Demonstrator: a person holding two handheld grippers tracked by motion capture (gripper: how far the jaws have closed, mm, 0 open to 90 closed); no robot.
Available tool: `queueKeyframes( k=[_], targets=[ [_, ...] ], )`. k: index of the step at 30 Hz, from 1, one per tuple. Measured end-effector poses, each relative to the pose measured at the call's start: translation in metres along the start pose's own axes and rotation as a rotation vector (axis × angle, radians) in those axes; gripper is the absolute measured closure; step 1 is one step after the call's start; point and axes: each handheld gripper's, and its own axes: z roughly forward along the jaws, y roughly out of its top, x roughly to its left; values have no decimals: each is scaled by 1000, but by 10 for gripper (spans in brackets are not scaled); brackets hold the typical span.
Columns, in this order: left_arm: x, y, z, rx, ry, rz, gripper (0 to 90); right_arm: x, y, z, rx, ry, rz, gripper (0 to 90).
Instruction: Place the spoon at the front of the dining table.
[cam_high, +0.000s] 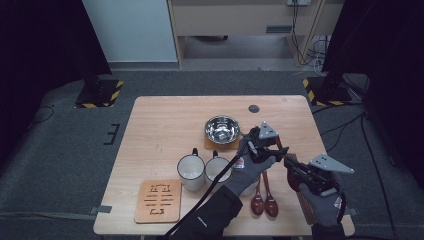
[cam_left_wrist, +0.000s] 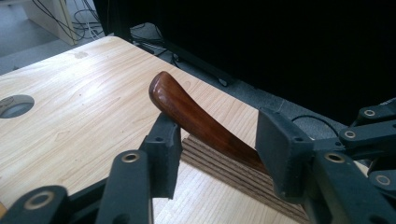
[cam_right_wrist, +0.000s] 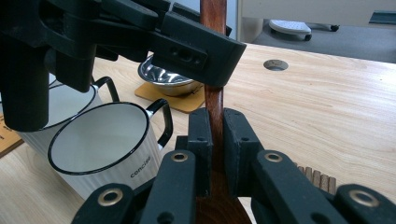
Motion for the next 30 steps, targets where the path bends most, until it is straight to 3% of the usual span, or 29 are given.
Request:
queueKeyframes(
  k=[19,22,23,24,27,30],
  targets=[
    [-4,-1,-1,2,-35,12,678,1,-1,3,20,0,-3,820],
    [-6,0,-3,-8,-54,19,764,1,-2,4,22,2,-5,823],
    [-7,0,-4,-8,-54,26,810,2,-2,4,19,3,-7,885],
    [-7,0,-4,-8,-54,26,824,2,-2,4,19,3,-7,885],
    [-8,-1,-4,-26,-96,31,839,1,-1,2,3,15,4,818],
    [-9,0,-5,-24,-85,48,839,0,-1,2,1,14,6,815]
  ],
)
